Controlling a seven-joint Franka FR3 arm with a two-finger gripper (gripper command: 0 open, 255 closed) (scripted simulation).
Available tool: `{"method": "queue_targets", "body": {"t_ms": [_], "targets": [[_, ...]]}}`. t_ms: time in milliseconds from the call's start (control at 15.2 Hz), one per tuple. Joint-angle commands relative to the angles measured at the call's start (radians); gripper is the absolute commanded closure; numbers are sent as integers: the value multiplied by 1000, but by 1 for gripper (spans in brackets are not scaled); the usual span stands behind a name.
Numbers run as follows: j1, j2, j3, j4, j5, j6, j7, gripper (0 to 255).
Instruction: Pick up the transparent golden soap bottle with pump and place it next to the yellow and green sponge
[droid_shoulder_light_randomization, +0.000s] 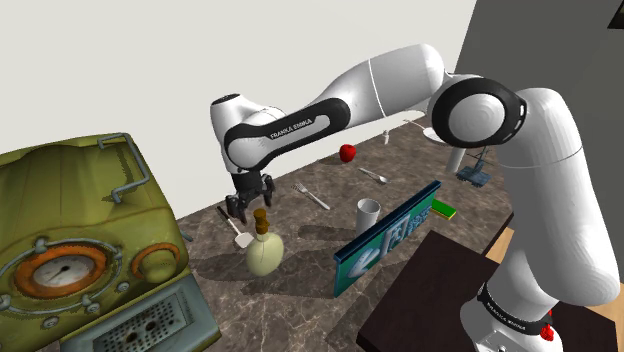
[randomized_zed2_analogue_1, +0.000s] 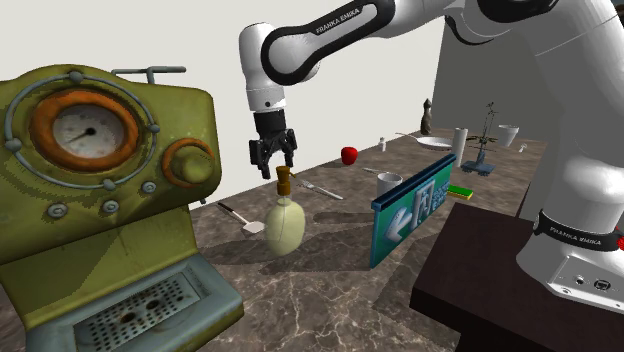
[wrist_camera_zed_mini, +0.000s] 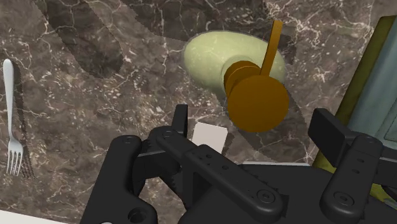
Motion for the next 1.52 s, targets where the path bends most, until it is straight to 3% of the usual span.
{"method": "queue_targets", "body": {"t_ms": [0,528,594,1188,1452], "targets": [[0,6,-1,-12,-2,18,2,0],[0,6,-1,-11,-2,18,2,0],[0,6,-1,-11,-2,18,2,255],[0,6,-1,-11,-2,18,2,255],[0,-12,2,14,3,-26,-2,255]]}}
